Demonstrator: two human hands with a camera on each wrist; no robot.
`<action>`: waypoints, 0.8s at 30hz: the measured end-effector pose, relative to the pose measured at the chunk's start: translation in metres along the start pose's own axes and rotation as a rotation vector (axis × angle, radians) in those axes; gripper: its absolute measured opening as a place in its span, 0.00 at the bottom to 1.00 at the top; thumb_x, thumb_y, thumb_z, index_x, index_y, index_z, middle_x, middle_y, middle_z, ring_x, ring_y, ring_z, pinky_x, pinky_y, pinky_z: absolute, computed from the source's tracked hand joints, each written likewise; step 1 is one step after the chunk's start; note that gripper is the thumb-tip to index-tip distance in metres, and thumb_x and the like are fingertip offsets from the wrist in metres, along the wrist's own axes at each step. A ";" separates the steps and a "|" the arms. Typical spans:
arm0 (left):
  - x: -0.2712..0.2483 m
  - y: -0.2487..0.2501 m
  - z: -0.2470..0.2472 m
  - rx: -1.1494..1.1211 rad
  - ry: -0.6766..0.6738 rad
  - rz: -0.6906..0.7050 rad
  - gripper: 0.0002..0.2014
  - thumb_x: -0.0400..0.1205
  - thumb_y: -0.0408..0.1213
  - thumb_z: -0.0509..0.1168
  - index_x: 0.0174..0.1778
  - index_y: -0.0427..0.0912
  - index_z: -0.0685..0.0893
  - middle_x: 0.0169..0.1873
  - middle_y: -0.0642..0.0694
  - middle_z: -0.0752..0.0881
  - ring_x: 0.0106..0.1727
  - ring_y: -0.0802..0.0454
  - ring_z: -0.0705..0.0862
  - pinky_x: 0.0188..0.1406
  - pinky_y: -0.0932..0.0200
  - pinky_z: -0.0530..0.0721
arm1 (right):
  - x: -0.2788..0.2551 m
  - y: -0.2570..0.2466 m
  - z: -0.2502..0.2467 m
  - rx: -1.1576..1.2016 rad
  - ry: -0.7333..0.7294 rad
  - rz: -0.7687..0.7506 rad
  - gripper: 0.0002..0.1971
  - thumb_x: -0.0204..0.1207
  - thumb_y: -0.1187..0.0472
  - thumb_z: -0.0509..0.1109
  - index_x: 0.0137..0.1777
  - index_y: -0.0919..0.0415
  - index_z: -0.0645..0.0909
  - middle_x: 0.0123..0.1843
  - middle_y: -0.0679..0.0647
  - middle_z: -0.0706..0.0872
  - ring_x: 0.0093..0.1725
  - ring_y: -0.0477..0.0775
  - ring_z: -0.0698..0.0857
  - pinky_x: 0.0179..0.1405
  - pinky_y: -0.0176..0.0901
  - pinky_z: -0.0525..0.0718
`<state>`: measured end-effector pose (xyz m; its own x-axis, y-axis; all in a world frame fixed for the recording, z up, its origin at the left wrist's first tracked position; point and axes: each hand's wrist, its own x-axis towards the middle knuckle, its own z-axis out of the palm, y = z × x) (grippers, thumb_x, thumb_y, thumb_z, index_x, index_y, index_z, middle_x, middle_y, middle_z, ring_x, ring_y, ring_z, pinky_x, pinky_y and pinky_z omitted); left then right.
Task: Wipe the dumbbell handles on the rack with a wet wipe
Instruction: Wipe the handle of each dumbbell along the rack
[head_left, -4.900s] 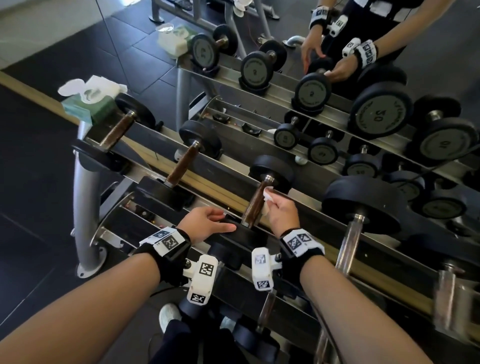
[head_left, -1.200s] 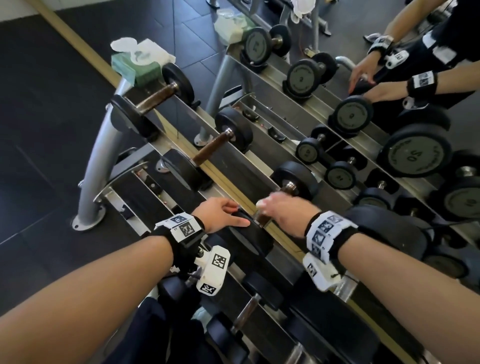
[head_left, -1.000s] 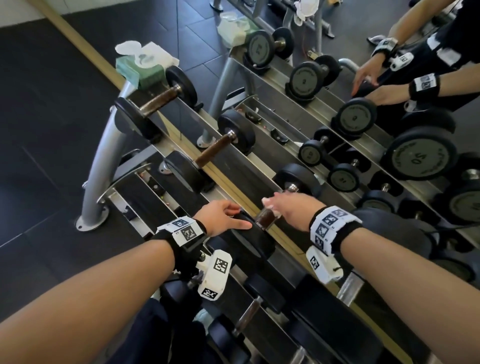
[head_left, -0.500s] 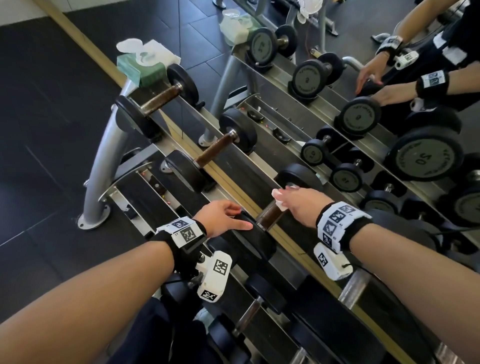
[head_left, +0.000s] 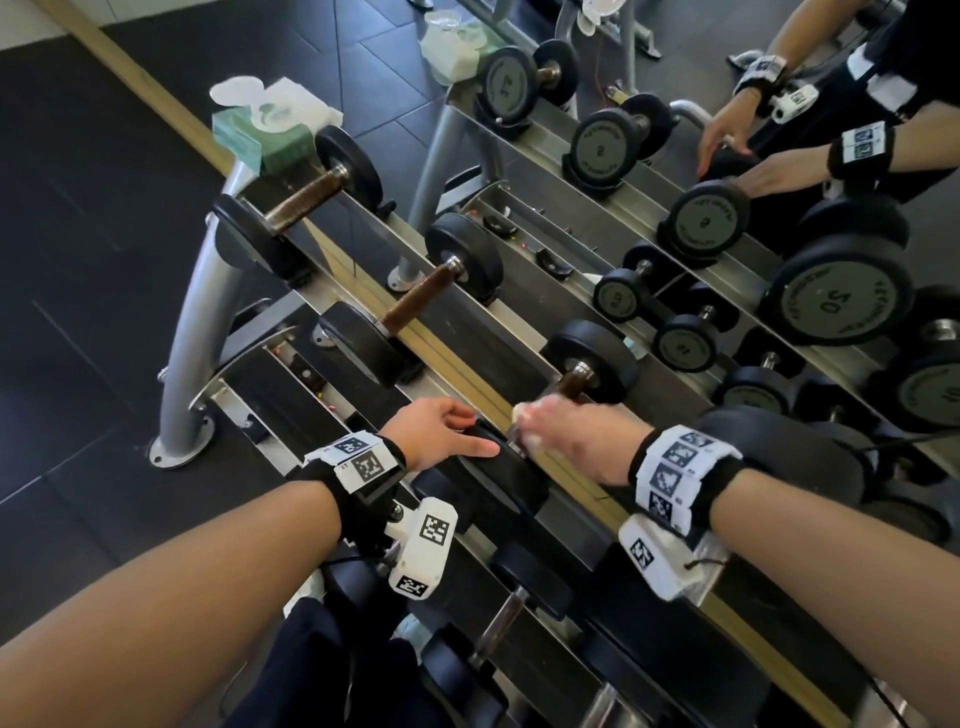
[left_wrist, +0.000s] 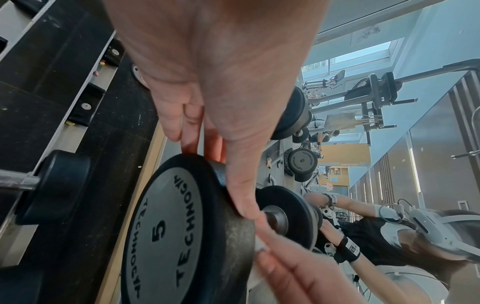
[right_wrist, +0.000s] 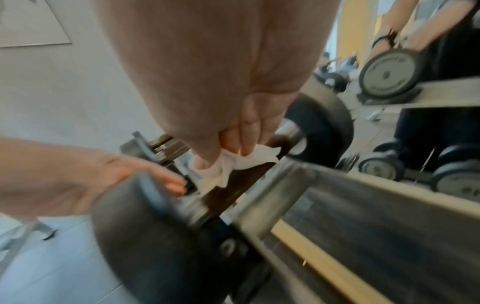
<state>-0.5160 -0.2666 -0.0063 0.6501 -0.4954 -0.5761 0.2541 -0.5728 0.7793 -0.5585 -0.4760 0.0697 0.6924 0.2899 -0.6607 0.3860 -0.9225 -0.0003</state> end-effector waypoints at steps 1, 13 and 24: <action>0.001 0.000 -0.001 0.005 -0.001 -0.001 0.34 0.68 0.54 0.80 0.70 0.52 0.79 0.65 0.55 0.85 0.65 0.59 0.82 0.65 0.59 0.76 | 0.000 -0.009 0.008 -0.087 -0.015 -0.076 0.33 0.80 0.71 0.65 0.84 0.58 0.62 0.83 0.60 0.65 0.80 0.63 0.69 0.75 0.54 0.72; 0.003 -0.001 -0.002 0.013 -0.014 -0.013 0.34 0.67 0.55 0.80 0.70 0.54 0.80 0.65 0.57 0.85 0.65 0.59 0.82 0.64 0.60 0.76 | -0.005 -0.005 0.005 -0.389 -0.028 -0.129 0.31 0.80 0.70 0.66 0.83 0.61 0.63 0.82 0.63 0.62 0.78 0.63 0.68 0.74 0.54 0.73; 0.003 0.001 -0.003 0.035 -0.030 -0.019 0.33 0.70 0.54 0.78 0.72 0.52 0.79 0.66 0.55 0.84 0.65 0.57 0.82 0.65 0.60 0.74 | -0.012 0.021 -0.006 0.021 0.003 0.232 0.38 0.81 0.74 0.62 0.86 0.55 0.50 0.81 0.63 0.68 0.70 0.66 0.80 0.70 0.58 0.80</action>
<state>-0.5115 -0.2669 -0.0062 0.6235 -0.5037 -0.5980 0.2407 -0.6041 0.7597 -0.5553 -0.4969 0.0820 0.7631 0.0704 -0.6424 0.2036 -0.9696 0.1356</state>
